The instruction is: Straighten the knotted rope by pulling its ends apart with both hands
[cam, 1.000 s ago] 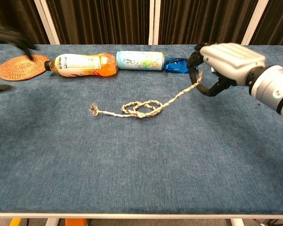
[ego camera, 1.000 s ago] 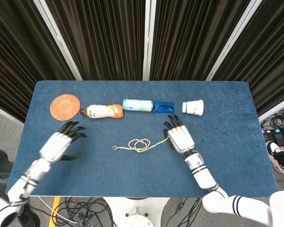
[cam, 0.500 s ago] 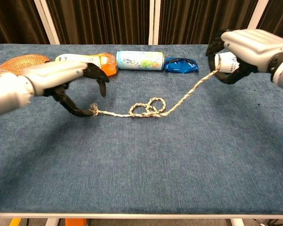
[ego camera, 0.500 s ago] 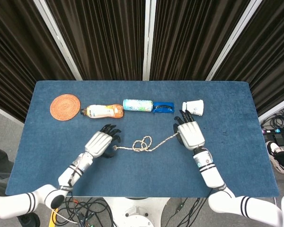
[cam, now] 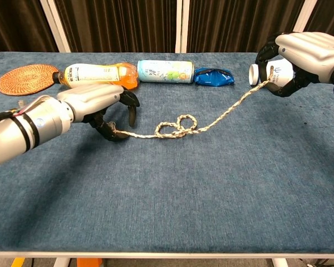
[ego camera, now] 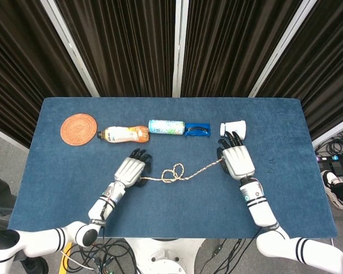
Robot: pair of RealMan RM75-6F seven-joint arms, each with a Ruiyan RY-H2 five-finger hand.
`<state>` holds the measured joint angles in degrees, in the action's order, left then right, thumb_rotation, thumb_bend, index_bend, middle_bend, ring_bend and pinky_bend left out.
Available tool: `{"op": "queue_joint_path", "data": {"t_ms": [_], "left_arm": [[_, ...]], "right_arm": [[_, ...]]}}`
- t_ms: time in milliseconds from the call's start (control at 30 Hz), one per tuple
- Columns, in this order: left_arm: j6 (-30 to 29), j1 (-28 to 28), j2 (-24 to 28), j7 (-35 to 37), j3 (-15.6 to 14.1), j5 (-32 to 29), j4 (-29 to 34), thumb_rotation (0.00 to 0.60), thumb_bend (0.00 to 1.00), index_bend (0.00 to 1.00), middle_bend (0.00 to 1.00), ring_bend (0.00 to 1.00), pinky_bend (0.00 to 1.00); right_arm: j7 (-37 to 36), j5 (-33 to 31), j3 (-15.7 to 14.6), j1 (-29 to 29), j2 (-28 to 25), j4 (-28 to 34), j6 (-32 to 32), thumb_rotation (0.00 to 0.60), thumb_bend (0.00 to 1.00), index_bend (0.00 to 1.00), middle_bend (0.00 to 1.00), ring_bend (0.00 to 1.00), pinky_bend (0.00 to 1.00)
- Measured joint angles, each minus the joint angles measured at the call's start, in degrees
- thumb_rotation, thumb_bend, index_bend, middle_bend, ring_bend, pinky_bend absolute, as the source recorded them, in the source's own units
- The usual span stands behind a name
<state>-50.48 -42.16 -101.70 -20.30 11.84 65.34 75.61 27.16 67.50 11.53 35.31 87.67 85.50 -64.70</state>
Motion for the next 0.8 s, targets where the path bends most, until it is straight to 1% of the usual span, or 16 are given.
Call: {"op": "queue_joint_path", "data": {"t_ms": [500, 633, 800], "left_arm": [[-1.1, -0.6, -1.5, 2.1, -1.5, 1.2, -2.5, 0.6, 0.31, 0.54, 0.2, 0.06, 0.01], [-0.9, -0.8, -1.6, 2.2, -1.8, 1.2, -2.6, 0.6, 0.34, 0.55, 0.2, 0.06, 0.01], [-1.6, -0.7, -1.8, 2.7, -2.0, 1.6, -2.6, 0.6, 0.39, 0.59, 0.23, 0.06, 0.01]], "right_arm": [[-1.0, -0.3, -0.4, 0.0, 0.4, -1.2, 0.2, 0.6, 0.48, 0.63, 0.24, 0.0, 0.0], [-1.2, -0.3, -0.4, 0.1, 0.4, -1.4, 0.3, 0.6, 0.48, 0.63, 0.24, 0.0, 0.0], [-1.3, -0.3, -0.4, 0.0, 0.3, -1.4, 0.2, 0.6, 0.48, 0.63, 0.24, 0.0, 0.0]]}}
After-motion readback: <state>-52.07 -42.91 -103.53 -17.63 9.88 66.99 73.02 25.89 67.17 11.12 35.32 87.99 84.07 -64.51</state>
